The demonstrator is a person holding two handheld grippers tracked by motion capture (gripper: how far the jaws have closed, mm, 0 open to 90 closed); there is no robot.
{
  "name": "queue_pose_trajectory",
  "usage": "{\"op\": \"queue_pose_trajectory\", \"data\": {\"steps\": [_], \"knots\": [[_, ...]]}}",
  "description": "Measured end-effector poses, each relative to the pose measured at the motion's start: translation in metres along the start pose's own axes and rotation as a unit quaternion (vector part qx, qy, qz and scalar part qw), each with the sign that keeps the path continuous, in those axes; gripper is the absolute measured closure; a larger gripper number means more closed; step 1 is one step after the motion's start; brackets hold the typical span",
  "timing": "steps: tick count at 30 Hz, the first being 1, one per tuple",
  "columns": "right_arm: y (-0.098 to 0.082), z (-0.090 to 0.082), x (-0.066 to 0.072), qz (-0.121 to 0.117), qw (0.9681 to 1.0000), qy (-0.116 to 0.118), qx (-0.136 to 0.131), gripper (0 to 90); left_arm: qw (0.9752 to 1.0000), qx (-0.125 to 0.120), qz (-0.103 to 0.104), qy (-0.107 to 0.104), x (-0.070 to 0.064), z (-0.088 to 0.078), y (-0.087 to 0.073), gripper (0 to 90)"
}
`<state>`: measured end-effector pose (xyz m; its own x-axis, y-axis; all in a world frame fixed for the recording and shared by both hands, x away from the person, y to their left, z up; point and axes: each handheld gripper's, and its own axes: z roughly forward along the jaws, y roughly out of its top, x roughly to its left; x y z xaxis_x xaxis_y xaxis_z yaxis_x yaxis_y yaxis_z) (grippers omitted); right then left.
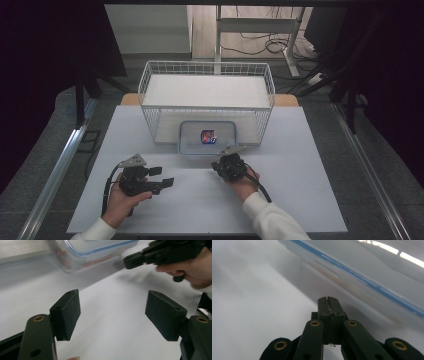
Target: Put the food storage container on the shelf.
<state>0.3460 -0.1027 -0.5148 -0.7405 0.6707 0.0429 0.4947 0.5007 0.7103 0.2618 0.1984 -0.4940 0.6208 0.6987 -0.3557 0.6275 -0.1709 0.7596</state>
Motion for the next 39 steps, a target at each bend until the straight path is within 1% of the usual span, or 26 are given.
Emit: {"op": "queue_pose_trajectory", "data": {"steps": [2, 4, 5, 6, 8, 9, 10, 11, 12, 14, 15, 16, 17, 18, 23, 25, 29, 30, 34, 36, 37, 38, 39], "knots": [[0.006, 0.011, 0.003, -0.008, 0.9999, -0.007, -0.002, 88.6, 1.0, 0.0, 0.0, 0.004, 0.001, -0.001, 0.0, 28.1], [0.011, 0.018, 0.005, -0.008, 0.9999, -0.011, -0.007, 88.6, 1.0, -0.002, -0.001, 0.003, 0.001, -0.002, 0.0, 28.2], [0.014, 0.019, 0.005, -0.008, 0.9998, -0.011, -0.011, 88.7, 1.0, -0.003, -0.001, 0.003, 0.002, -0.003, 0.0, 28.2], [0.016, 0.02, 0.006, -0.005, 0.9999, -0.005, -0.013, 88.7, 1.0, -0.003, -0.001, 0.003, 0.002, -0.003, 0.0, 28.1], [0.019, 0.019, 0.007, -0.004, 0.9998, -0.007, -0.015, 88.7, 1.0, -0.004, 0.0, 0.003, 0.002, -0.003, 0.0, 28.1], [0.025, 0.016, 0.012, -0.011, 0.9994, -0.025, -0.022, 88.7, 1.0, -0.003, 0.0, 0.003, 0.003, -0.003, 0.0, 28.2], [0.028, 0.014, 0.013, -0.012, 0.999, -0.034, -0.025, 88.7, 1.0, -0.003, -0.001, 0.003, 0.003, -0.003, 0.0, 28.1], [0.031, 0.012, 0.012, -0.009, 0.9988, -0.038, -0.029, 88.7, 1.0, -0.003, -0.004, 0.002, 0.004, -0.003, -0.001, 28.1], [0.035, 0.011, 0.011, 0.0, 0.9987, -0.04, -0.032, 88.7, 1.0, -0.003, -0.004, 0.002, 0.004, -0.003, -0.001, 28.1], [0.039, 0.011, 0.006, 0.007, 0.9982, -0.051, -0.031, 88.7, 1.0, -0.006, -0.007, 0.001, 0.004, -0.004, 0.0, 28.1], [0.04, 0.013, 0.003, 0.012, 0.998, -0.052, -0.033, 88.8, 1.0, -0.007, -0.007, 0.0, 0.004, -0.004, 0.0, 28.2], [0.04, 0.013, 0.003, 0.012, 0.998, -0.052, -0.033, 88.8, 1.0, -0.007, -0.007, 0.0, 0.004, -0.004, 0.0, 28.1], [0.041, 0.016, -0.003, 0.027, 0.9979, -0.046, -0.036, 88.8, 1.0, -0.007, -0.006, 0.001, 0.004, -0.004, 0.0, 28.1], [0.041, 0.017, -0.006, 0.033, 0.9978, -0.042, -0.038, 88.8, 1.0, -0.006, -0.007, 0.001, 0.004, -0.004, 0.0, 28.1], [0.047, 0.023, -0.011, 0.041, 0.9974, -0.04, -0.043, 88.8, 1.0, 0.0, -0.008, 0.003, 0.007, -0.002, -0.001, 28.1], [0.05, 0.027, -0.013, 0.043, 0.9972, -0.043, -0.043, 88.8, 1.0, -0.001, -0.009, 0.003, 0.007, -0.002, -0.002, 28.1], [0.056, 0.032, -0.019, 0.057, 0.9962, -0.046, -0.046, 88.7, 0.9999, -0.004, -0.011, 0.003, 0.007, -0.003, -0.002, 28.1], [0.056, 0.032, -0.019, 0.057, 0.9962, -0.046, -0.046, 88.7, 0.9999, -0.004, -0.011, 0.003, 0.007, -0.003, -0.002, 28.1], [0.063, 0.037, -0.026, 0.066, 0.9952, -0.055, -0.046, 88.7, 1.0, -0.002, -0.008, 0.002, 0.009, -0.003, -0.002, 28.1], [0.064, 0.038, -0.028, 0.069, 0.9951, -0.055, -0.045, 88.7, 1.0, -0.002, -0.008, 0.002, 0.009, -0.003, -0.002, 28.0], [0.065, 0.039, -0.031, 0.075, 0.9943, -0.06, -0.046, 88.7, 1.0, -0.002, -0.008, 0.002, 0.01, -0.003, -0.002, 28.0], [0.065, 0.039, -0.031, 0.075, 0.9943, -0.06, -0.046, 88.7, 1.0, -0.002, -0.008, 0.002, 0.01, -0.003, -0.002, 28.0], [0.066, 0.039, -0.034, 0.08, 0.9935, -0.066, -0.047, 88.7, 1.0, -0.004, -0.009, 0.002, 0.01, -0.004, -0.002, 28.0]]}}
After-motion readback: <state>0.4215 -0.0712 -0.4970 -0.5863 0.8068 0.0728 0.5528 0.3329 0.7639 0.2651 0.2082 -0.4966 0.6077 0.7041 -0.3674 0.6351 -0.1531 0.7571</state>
